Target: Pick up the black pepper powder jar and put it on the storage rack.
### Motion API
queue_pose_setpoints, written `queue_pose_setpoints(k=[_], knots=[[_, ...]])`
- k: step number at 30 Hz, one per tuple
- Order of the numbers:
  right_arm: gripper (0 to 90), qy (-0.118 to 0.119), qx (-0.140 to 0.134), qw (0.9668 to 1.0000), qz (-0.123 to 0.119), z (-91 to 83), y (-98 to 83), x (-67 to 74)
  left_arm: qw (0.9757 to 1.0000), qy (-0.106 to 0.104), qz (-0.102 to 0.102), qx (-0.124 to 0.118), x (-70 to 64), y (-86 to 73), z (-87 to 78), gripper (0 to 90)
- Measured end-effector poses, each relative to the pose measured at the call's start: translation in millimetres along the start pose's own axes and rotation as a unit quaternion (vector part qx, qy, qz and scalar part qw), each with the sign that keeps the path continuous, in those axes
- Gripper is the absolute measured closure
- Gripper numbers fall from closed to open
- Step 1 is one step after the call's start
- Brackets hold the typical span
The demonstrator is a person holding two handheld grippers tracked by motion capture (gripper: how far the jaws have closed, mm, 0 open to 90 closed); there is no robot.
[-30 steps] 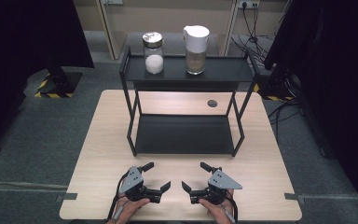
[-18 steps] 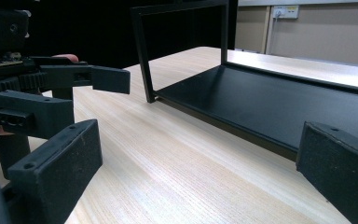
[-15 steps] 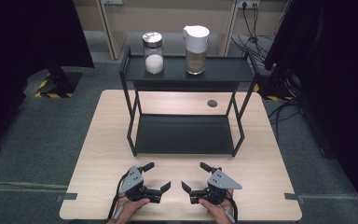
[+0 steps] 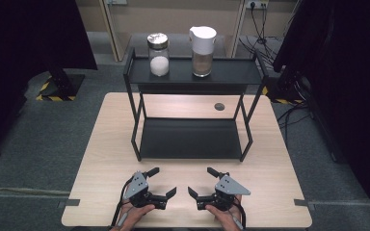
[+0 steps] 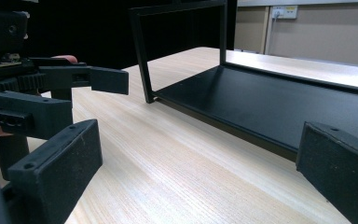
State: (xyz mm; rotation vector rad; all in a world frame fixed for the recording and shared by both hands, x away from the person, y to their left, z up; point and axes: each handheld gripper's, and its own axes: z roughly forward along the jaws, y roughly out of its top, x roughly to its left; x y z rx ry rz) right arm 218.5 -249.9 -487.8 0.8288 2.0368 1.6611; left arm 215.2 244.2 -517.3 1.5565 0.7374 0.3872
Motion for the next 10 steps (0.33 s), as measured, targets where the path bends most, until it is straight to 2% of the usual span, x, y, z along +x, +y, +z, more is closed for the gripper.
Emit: queue_pose_setpoints(k=[10], knots=[[0.6, -0.001, -0.001, 1.0000, 0.001, -0.4, -0.2, -0.4, 1.0000, 0.001, 0.001, -0.001, 0.0, -0.1, 0.0, 0.2]])
